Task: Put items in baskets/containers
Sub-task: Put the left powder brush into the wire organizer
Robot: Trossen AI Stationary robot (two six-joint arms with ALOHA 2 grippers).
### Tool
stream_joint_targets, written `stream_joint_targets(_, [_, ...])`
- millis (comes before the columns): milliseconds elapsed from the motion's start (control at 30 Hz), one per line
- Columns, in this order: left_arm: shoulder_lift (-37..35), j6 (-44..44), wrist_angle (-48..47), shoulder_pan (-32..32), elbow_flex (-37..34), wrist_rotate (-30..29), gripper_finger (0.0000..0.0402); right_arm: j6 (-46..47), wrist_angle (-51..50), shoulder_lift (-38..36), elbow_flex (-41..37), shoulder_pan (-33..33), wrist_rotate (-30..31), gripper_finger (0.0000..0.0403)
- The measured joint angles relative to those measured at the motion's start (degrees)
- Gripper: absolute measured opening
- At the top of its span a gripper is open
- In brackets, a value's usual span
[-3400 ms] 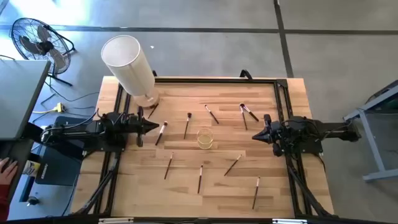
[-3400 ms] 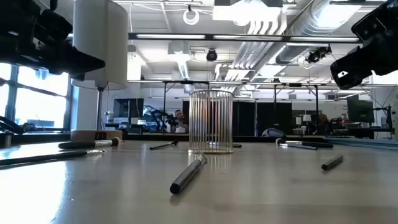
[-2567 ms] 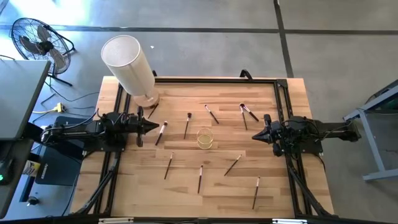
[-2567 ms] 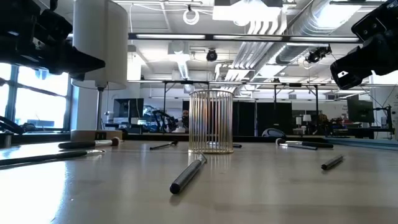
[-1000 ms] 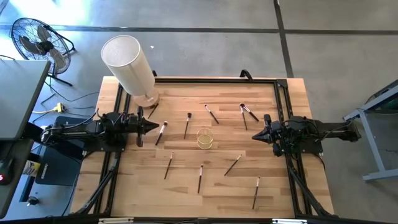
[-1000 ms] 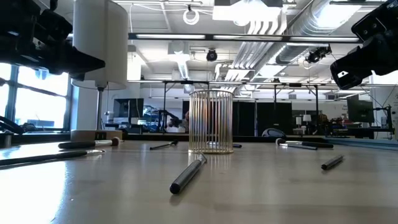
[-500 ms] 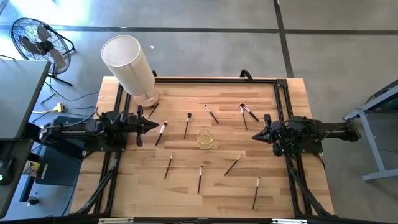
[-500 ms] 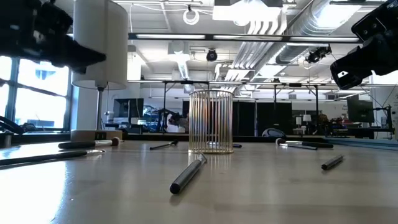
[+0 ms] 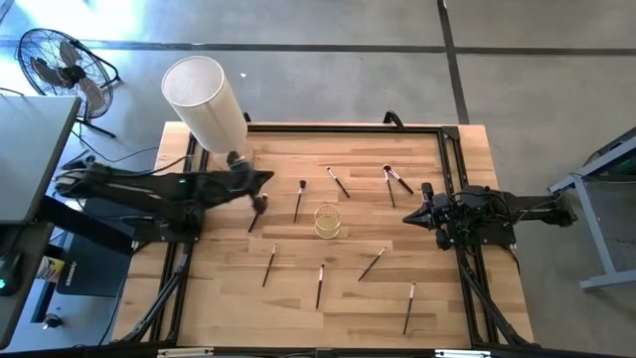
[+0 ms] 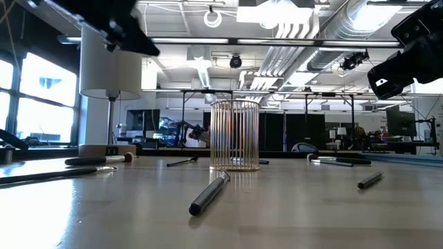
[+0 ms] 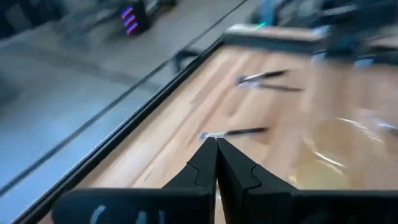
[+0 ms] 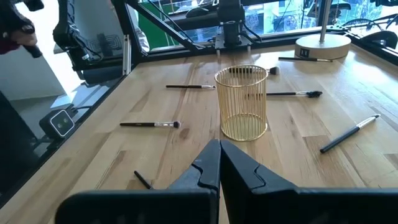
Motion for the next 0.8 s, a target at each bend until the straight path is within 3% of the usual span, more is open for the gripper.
stream_joint_targets(133, [11.2,-15.4,-12.6,1.7,8.4,-4.4,0.0000,0.0,0.1,0.0,0.0,0.0,0.0,0.0000])
stream_joint_targets(200, [16.2,-23.6,-18.0,3.7,12.2,-2.2,0.0000,0.0,0.0,0.0,0.0,0.0,0.0,0.0000])
stream_joint_targets(300, [22.7,-32.2,-26.5,7.3,15.7,6.4,0.0002,0.0,0.1,0.0,0.0,0.0,0.0,0.0000])
stream_joint_targets(467, [30.5,-35.9,-28.9,13.1,17.0,22.5,0.0040,0.0,0.1,0.0,0.0,0.0,0.0,0.0000])
stream_joint_targets(567, [33.9,-36.3,-28.3,15.6,17.2,28.1,0.0078,0.0,0.1,0.0,0.0,0.0,0.0,0.0000])
stream_joint_targets(800, [37.5,-37.5,-30.0,19.0,17.1,30.5,0.0155,0.0,0.1,0.0,0.0,0.0,0.0,0.0000])
